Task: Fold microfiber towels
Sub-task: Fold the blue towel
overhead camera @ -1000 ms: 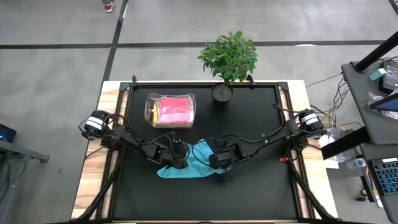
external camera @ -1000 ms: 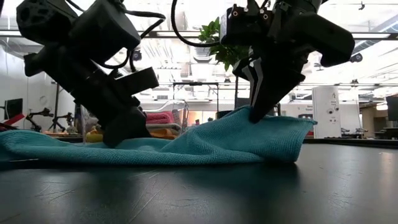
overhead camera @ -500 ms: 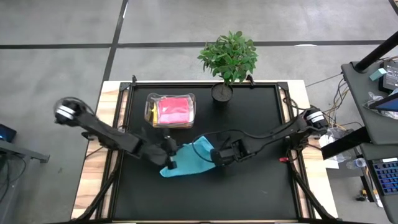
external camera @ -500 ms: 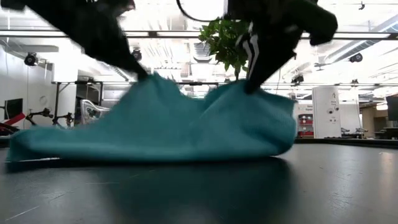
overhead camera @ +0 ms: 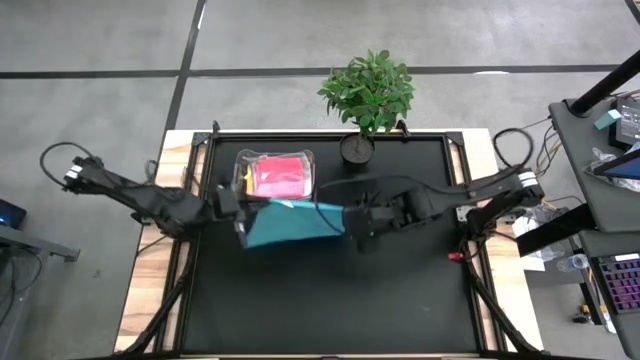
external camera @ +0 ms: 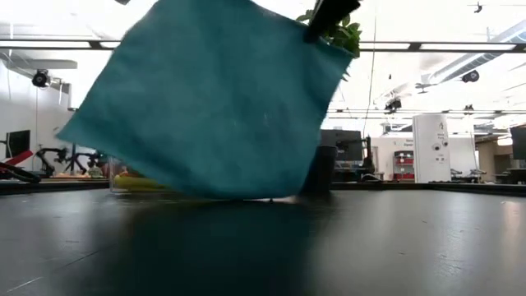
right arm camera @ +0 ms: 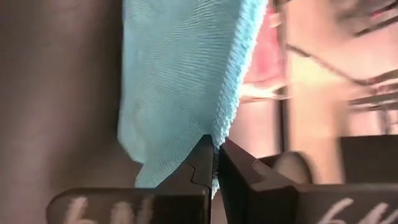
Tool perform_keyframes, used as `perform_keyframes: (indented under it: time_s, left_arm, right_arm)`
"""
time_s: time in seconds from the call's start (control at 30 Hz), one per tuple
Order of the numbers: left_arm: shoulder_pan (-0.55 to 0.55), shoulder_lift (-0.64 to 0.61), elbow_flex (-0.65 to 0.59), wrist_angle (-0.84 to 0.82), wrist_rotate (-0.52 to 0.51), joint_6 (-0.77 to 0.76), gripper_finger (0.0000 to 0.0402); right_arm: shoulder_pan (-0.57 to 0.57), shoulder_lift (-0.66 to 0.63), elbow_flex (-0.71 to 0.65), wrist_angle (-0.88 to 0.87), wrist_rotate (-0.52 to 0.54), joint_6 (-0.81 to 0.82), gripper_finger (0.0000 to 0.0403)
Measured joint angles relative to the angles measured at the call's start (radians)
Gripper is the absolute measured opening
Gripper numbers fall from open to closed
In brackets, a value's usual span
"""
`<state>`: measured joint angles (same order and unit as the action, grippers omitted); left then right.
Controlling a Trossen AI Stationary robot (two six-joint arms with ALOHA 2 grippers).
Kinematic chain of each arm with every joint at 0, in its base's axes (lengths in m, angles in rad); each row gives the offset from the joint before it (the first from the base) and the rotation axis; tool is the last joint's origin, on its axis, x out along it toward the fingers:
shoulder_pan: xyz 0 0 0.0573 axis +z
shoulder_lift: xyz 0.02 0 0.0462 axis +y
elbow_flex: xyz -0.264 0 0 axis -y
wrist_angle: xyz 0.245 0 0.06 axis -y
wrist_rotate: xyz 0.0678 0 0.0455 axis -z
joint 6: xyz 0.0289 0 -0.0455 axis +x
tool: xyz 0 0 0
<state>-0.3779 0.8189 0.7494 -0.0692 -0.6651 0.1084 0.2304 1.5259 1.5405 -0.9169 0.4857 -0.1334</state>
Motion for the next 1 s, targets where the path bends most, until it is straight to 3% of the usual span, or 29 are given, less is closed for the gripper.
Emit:
perform_keyframes:
  time_s: [0.13, 0.27, 0.43, 0.57, 0.73, 1.0]
  left_arm:
    - [0.003, -0.111, -0.002, -0.057, 0.032, 0.102, 0.0]
    - [0.003, -0.175, -0.026, -0.1, 0.173, 0.106, 0.0]
    - [-0.001, -0.156, -0.101, -0.077, 0.319, -0.004, 0.0]
    - [-0.044, -0.054, -0.176, 0.029, 0.329, -0.088, 0.0]
    - [-0.155, 0.138, -0.204, 0.173, 0.331, -0.207, 0.0]
    - [-0.293, 0.508, -0.175, 0.363, 0.326, -0.435, 0.0]
  right_arm:
    - [-0.052, -0.01, 0.095, -0.052, 0.043, -0.068, 0.0008]
    - [-0.071, -0.012, 0.178, -0.097, 0.025, -0.074, 0.0008]
    - [-0.046, -0.012, 0.193, -0.139, -0.196, -0.007, 0.0008]
    - [-0.002, -0.009, 0.132, -0.125, -0.348, 0.093, 0.0008]
    - [0.088, 0.011, -0.005, -0.076, -0.424, 0.206, 0.0008]
    - [0.196, 0.066, -0.258, 0.324, -0.749, 0.418, 0.0008]
